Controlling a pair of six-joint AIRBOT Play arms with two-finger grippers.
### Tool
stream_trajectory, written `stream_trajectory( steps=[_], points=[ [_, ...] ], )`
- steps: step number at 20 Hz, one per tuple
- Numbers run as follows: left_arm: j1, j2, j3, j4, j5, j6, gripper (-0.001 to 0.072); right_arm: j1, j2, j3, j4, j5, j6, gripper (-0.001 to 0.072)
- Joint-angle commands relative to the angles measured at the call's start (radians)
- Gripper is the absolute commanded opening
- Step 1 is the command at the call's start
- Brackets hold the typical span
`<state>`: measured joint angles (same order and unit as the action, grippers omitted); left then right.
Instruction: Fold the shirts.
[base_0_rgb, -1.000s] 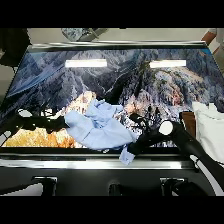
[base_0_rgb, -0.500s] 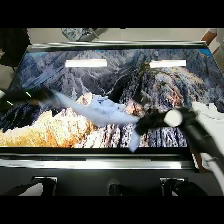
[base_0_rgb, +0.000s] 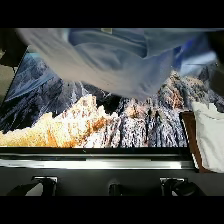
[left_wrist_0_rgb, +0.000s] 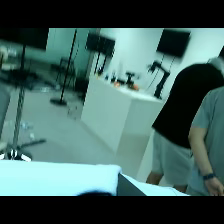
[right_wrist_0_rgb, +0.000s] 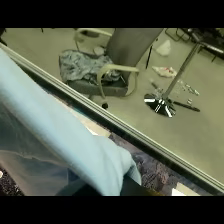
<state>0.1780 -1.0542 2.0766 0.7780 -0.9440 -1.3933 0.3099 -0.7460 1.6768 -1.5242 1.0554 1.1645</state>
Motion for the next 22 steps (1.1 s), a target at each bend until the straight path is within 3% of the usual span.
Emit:
stream_trajectory(
  steps=[1,7,11,13,18,22],
  points=[
    [-0.009,0.040,0.018,0.000,0.078,-0.013,0.0026,-0.001,0.035,0.051,0.006,0.101,0.012,0.0059],
    [-0.010,-0.013,-0.088,0.010,0.078,-0.013,0.0026,-0.001,-0.017,0.050,-0.058,0.231,0.058,0.0058],
    [-0.044,-0.174,-0.187,0.120,-0.017,0.003,0.0027,-0.001,-0.249,0.013,-0.032,0.520,0.081,0.0060],
    [-0.074,-0.307,-0.224,0.171,-0.052,0.006,0.0027,-0.001,-0.385,-0.064,-0.034,0.446,0.066,0.0060],
    [-0.092,-0.652,-0.229,0.123,-0.077,-0.006,0.0029,-0.001,-0.767,-0.103,-0.053,0.000,0.165,0.0059],
    [-0.092,-0.814,-0.229,0.111,-0.156,-0.006,0.0029,-0.001,-0.953,-0.103,0.025,-0.027,0.211,0.0059]
  ],
)
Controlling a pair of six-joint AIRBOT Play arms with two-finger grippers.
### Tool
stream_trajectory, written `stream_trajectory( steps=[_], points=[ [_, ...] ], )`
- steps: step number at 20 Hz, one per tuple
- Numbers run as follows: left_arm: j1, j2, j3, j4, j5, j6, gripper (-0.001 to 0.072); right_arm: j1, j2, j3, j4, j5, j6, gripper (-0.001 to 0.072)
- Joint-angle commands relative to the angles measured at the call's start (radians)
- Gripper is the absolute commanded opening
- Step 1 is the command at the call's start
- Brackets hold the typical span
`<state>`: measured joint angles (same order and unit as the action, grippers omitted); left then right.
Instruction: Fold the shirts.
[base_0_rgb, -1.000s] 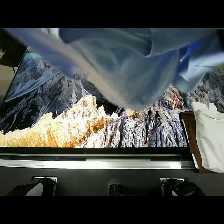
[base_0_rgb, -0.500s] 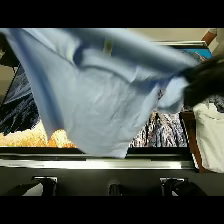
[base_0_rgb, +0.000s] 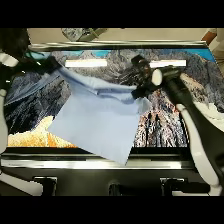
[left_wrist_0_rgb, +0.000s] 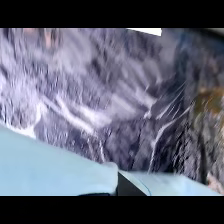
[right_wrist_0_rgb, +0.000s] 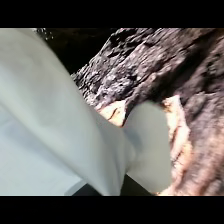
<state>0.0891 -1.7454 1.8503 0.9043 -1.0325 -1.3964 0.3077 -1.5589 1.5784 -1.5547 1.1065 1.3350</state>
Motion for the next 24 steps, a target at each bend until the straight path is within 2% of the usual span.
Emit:
stream_trajectory(
  steps=[1,3,4,5,6,7,9,10,11,12,14,15,16,21,24],
  points=[
    [-0.002,-0.151,-0.003,-0.015,-0.096,-0.003,0.0029,0.001,-0.158,-0.005,0.068,-0.074,0.040,0.0059],
    [-0.005,-0.190,-0.003,-0.016,-0.152,-0.004,0.0031,0.001,-0.169,-0.005,0.072,-0.076,0.039,0.0058],
    [-0.006,-0.201,-0.003,-0.023,-0.172,-0.021,0.0071,0.001,-0.168,-0.005,0.064,-0.090,0.039,0.0059],
    [-0.008,-0.205,-0.003,-0.034,-0.175,-0.054,0.0214,0.001,-0.167,-0.005,0.051,-0.094,0.039,0.0058],
    [-0.005,-0.202,0.003,-0.049,-0.177,-0.085,0.0456,0.001,-0.165,-0.005,0.046,-0.084,0.038,0.0059],
    [0.002,-0.198,0.019,-0.052,-0.189,-0.113,0.0610,0.001,-0.158,-0.005,0.032,-0.069,0.037,0.0058],
    [0.040,-0.193,0.100,-0.047,-0.311,-0.127,0.0605,0.001,-0.121,-0.005,-0.026,-0.012,0.006,0.0059],
    [0.068,-0.193,0.150,-0.006,-0.421,-0.127,0.0532,0.001,-0.092,-0.005,-0.074,0.030,-0.022,0.0059],
    [0.091,-0.187,0.180,0.074,-0.526,-0.136,0.0384,0.001,-0.065,-0.005,-0.123,0.069,-0.047,0.0059],
    [0.109,-0.167,0.174,0.165,-0.611,-0.153,0.0377,0.001,-0.040,-0.005,-0.163,0.110,-0.066,0.0059],
    [0.131,-0.100,0.077,0.276,-0.715,-0.156,0.0451,0.001,-0.017,-0.005,-0.172,0.172,-0.075,0.0062],
    [0.134,-0.054,-0.005,0.276,-0.706,-0.156,0.0574,0.001,-0.017,-0.005,-0.166,0.194,-0.075,0.0061],
    [0.130,0.002,-0.111,0.274,-0.672,-0.152,0.0609,0.001,-0.018,-0.006,-0.155,0.209,-0.075,0.0061],
    [0.091,0.274,-0.660,0.240,-0.459,-0.089,0.0608,0.001,-0.019,-0.006,-0.109,0.211,-0.075,0.0061],
    [0.069,0.359,-0.910,0.161,-0.368,-0.063,0.0609,0.001,-0.019,-0.006,-0.106,0.193,-0.075,0.0061]
  ],
)
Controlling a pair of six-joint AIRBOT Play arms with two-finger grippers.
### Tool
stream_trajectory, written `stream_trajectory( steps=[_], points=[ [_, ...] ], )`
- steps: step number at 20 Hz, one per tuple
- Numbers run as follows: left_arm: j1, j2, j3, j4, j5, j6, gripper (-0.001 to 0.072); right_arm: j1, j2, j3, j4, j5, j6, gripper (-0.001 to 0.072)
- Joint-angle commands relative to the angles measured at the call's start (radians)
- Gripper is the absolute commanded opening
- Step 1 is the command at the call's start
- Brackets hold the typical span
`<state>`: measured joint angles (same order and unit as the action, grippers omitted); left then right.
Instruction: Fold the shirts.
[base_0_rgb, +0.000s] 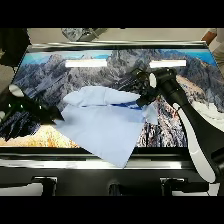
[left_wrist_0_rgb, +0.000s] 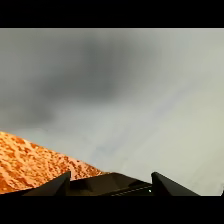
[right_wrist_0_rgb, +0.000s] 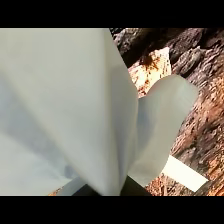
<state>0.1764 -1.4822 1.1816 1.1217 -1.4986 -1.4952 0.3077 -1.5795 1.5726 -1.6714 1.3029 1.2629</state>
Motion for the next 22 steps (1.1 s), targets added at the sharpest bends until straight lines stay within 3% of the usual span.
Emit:
stream_trajectory(
  steps=[1,5,8,11,12,18,22],
  points=[
    [-0.027,0.103,-0.312,-0.101,0.127,0.043,0.0608,0.001,0.001,0.000,0.010,-0.003,-0.003,0.0061],
    [-0.090,0.101,-0.474,-0.197,0.316,0.066,0.0608,0.001,-0.005,0.000,0.011,0.002,-0.011,0.0062],
    [-0.122,0.101,-0.485,-0.217,0.450,0.027,0.0574,0.001,-0.005,0.000,0.011,0.011,-0.021,0.0062],
    [-0.118,0.101,-0.477,-0.217,0.560,-0.001,0.0103,0.001,-0.005,0.000,0.010,0.031,-0.021,0.0062],
    [-0.109,0.102,-0.461,-0.213,0.572,0.007,0.0026,0.001,-0.005,0.000,0.008,0.039,-0.022,0.0062],
    [0.049,0.073,-0.113,-0.040,0.562,0.006,0.0024,-0.029,-0.004,0.000,-0.029,0.171,-0.055,0.0061],
    [0.112,-0.135,0.207,-0.069,0.461,-0.016,0.0024,-0.023,-0.005,-0.003,0.238,0.234,-0.054,0.0061]
  ],
)
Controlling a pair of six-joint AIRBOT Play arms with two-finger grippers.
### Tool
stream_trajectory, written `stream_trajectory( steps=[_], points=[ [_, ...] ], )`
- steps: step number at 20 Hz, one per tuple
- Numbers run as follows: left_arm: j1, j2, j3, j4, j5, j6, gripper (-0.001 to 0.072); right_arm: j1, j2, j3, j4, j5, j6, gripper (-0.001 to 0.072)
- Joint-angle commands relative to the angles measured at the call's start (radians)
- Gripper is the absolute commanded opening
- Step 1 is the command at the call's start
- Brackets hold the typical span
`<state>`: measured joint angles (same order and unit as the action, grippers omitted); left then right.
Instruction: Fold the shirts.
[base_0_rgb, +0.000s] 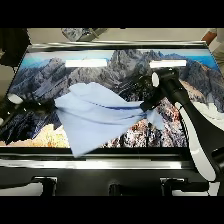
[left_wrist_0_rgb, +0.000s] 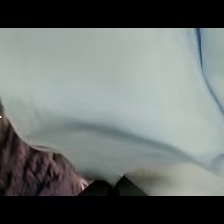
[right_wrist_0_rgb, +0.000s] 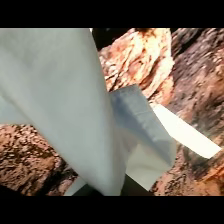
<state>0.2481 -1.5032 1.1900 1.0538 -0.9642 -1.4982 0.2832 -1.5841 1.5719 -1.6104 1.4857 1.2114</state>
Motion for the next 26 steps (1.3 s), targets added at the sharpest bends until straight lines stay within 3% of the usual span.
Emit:
stream_trajectory(
  steps=[1,2,3,5,9,10,11,16,18,22,25,26],
  points=[
    [0.032,-0.183,0.268,-0.024,-0.132,-0.013,0.0025,0.010,0.000,-0.002,0.235,0.023,-0.003,0.0060],
    [0.023,-0.239,0.326,-0.034,-0.192,-0.013,0.0027,0.018,0.000,-0.002,0.249,-0.003,-0.003,0.0060],
    [0.018,-0.282,0.383,-0.033,-0.252,-0.013,0.0098,0.021,0.000,-0.002,0.240,-0.020,-0.001,0.0060],
    [0.026,-0.312,0.464,-0.024,-0.359,-0.012,0.0578,0.020,0.000,-0.002,0.233,-0.025,0.005,0.0060],
    [0.069,-0.249,0.476,0.219,-0.630,-0.010,0.0543,0.021,0.000,-0.002,0.195,-0.026,0.005,0.0060],
    [0.073,-0.212,0.424,0.261,-0.664,-0.014,0.0498,0.021,0.000,-0.002,0.188,-0.031,0.004,0.0060],
    [0.073,-0.157,0.327,0.252,-0.664,-0.012,0.0499,0.021,0.000,-0.003,0.183,-0.042,0.004,0.0060],
    [0.034,0.198,-0.322,0.172,-0.425,0.021,0.0536,0.021,0.000,-0.003,0.185,-0.075,-0.009,0.0062],
    [0.037,0.293,-0.476,0.138,-0.364,0.020,0.0535,0.021,0.000,-0.003,0.185,-0.075,-0.027,0.0061],
    [0.005,0.323,-0.619,-0.089,-0.214,0.021,0.0531,0.021,0.000,-0.003,0.185,-0.082,-0.042,0.0061],
    [-0.071,0.311,-0.648,-0.119,-0.113,-0.019,0.0524,0.021,0.000,-0.002,0.185,-0.064,-0.045,0.0062],
    [-0.094,0.303,-0.648,-0.121,-0.077,-0.040,0.0492,0.021,0.000,-0.003,0.185,-0.063,-0.045,0.0062]
  ],
)
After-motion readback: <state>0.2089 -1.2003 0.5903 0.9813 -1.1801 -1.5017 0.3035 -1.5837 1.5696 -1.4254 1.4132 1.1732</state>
